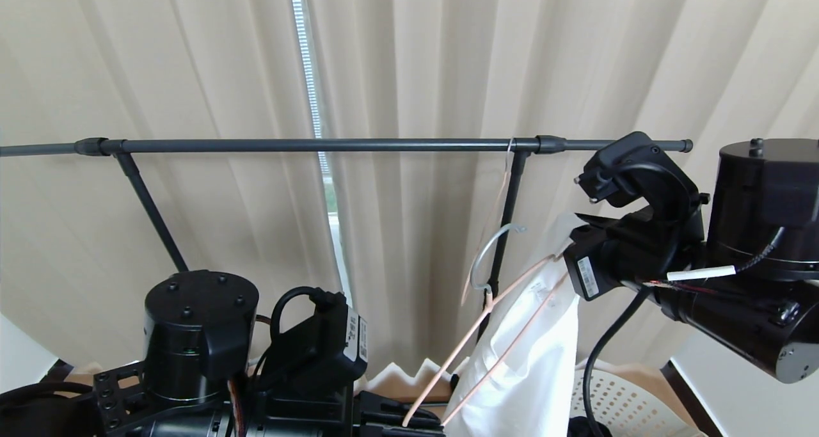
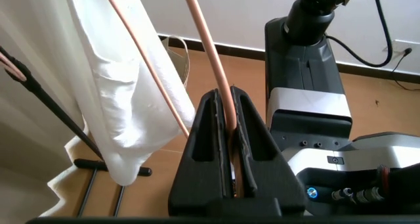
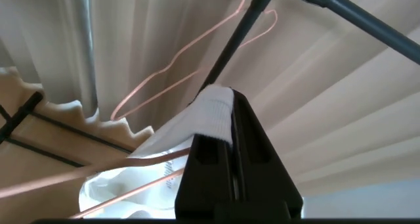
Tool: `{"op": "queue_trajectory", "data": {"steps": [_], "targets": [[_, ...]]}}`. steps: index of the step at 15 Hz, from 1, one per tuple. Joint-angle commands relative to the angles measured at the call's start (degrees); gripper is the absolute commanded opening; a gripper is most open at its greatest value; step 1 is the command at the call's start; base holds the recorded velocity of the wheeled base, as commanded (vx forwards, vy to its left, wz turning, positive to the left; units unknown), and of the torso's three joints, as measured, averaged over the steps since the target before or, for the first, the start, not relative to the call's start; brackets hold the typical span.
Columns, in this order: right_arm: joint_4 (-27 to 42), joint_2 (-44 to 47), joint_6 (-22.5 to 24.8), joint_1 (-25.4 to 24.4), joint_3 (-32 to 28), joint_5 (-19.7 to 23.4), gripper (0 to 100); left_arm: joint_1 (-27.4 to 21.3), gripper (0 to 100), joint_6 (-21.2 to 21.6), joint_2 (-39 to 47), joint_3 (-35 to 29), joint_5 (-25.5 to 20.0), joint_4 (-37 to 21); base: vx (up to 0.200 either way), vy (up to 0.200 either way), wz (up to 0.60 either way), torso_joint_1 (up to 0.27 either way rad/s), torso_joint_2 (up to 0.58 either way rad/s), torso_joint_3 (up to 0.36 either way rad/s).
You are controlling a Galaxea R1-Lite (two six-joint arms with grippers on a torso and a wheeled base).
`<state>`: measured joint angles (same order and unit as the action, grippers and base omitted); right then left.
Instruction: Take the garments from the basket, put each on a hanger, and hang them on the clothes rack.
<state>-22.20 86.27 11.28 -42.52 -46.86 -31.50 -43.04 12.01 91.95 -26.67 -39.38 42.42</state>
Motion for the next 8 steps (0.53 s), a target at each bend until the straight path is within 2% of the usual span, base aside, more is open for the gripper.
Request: {"op": "queue_trajectory", "data": {"steps": [1,8], "targets": [[-0.21,-0.32,-0.03,-2.65,0.54,-0.14,0,0.68,0,-0.05,-0.02,0.04,-0.09,0.03,0.0,0.0,0.0,0.0,0.0,0.0],[-0.3,-0.14,-2.84,-8.46,0.45,-0.23,0,1.3,0,0.03,0.16,-0.05,0.0,0.12,0.0,0.0,0.0,0.0,0.0,0.0]]}}
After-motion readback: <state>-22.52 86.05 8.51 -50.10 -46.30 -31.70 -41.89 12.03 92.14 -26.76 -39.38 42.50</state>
